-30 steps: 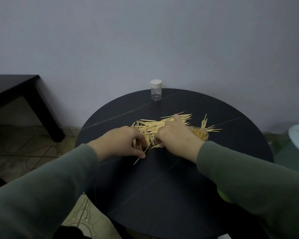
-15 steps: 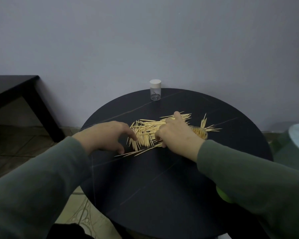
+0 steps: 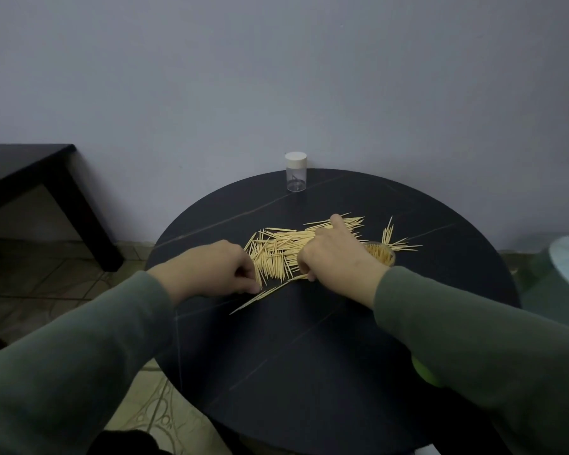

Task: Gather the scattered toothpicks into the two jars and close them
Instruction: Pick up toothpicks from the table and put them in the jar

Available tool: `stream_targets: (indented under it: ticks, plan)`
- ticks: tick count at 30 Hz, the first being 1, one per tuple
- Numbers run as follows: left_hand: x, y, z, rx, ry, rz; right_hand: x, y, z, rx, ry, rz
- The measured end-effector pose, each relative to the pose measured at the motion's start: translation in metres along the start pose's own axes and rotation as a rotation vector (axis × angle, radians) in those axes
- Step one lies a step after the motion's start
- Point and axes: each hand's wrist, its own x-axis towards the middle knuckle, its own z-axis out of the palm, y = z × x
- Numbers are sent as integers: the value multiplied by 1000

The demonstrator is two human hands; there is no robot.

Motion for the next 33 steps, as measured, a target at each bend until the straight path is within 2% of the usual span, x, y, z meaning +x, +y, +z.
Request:
stream_targets:
  ticks: [10, 20, 25, 33]
  plan:
    - [0, 1, -3, 43, -56, 28, 3, -3, 3, -31, -6, -28]
    - [17, -5, 3, 262, 193, 207, -2, -9, 1, -163, -10, -56]
    - [18, -7, 6, 275, 226, 289, -4, -12, 0, -228, -28, -78]
    - [16, -6, 12, 278, 234, 302, -6, -12, 1, -280, -30, -102]
